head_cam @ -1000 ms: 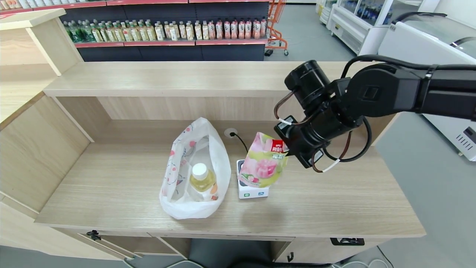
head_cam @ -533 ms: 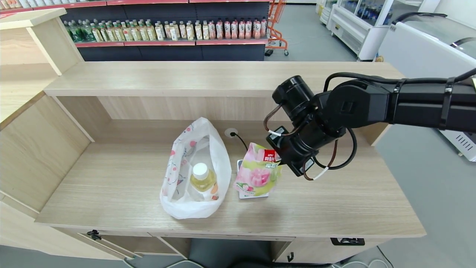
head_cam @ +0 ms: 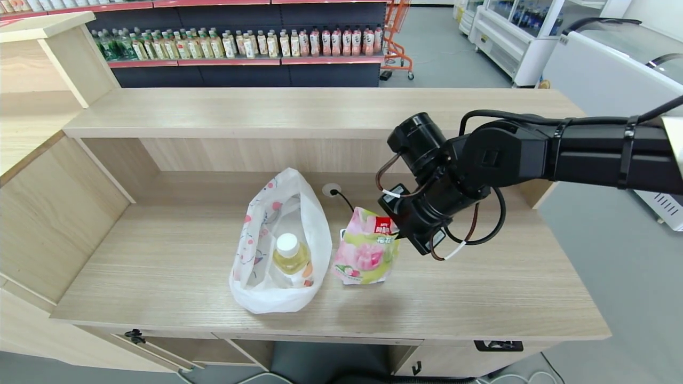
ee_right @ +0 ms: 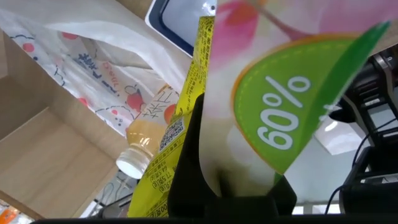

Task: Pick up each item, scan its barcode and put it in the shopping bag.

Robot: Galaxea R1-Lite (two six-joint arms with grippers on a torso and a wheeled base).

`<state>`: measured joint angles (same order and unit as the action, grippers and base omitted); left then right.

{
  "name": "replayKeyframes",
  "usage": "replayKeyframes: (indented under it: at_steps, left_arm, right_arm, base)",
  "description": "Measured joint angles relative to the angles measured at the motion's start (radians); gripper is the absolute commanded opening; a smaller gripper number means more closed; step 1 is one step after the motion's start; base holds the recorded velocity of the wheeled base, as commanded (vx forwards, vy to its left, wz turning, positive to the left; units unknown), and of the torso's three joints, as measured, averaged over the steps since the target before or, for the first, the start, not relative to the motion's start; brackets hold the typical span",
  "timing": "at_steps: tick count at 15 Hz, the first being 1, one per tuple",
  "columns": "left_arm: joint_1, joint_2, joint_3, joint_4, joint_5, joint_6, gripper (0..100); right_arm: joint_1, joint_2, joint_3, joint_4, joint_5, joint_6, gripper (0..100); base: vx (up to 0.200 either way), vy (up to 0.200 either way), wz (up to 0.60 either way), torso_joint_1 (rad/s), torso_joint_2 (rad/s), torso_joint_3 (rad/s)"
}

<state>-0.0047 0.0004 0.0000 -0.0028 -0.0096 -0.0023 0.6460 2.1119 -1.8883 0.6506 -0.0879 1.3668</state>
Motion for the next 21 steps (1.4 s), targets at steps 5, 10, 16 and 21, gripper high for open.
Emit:
replayKeyframes:
  at_steps: [5, 10, 16, 21]
  left_arm:
    - [0.0, 0.0, 0.0, 0.0, -0.001, 0.0, 100]
    - [0.001, 0.0, 0.0, 0.0, -0.002, 0.002, 100]
    - [0.001, 0.0, 0.0, 0.0, -0.002, 0.002, 100]
    - [0.001, 0.0, 0.0, 0.0, -0.001, 0.002, 100]
  right_arm:
    - [0.0, -0.004, -0.002, -0.048, 0.024, -0.003, 0]
    - [0.001, -0.006, -0.006, -0.058, 0.019, -0.008, 0]
    - [-0.003, -0.007, -0.004, -0.055, 0.013, -0.009, 0]
    - [-0.003, -0.008, 0.005, -0.055, 0.015, -0.003, 0]
  base:
    - [0.0, 0.0, 0.0, 0.0, 0.0, 0.0]
    - [0.0, 0.12, 0.0, -0.004, 0.0, 0.002]
    - [0.0, 0.0, 0.0, 0.0, 0.0, 0.0]
    - [0.0, 0.0, 0.0, 0.0, 0.0, 0.0]
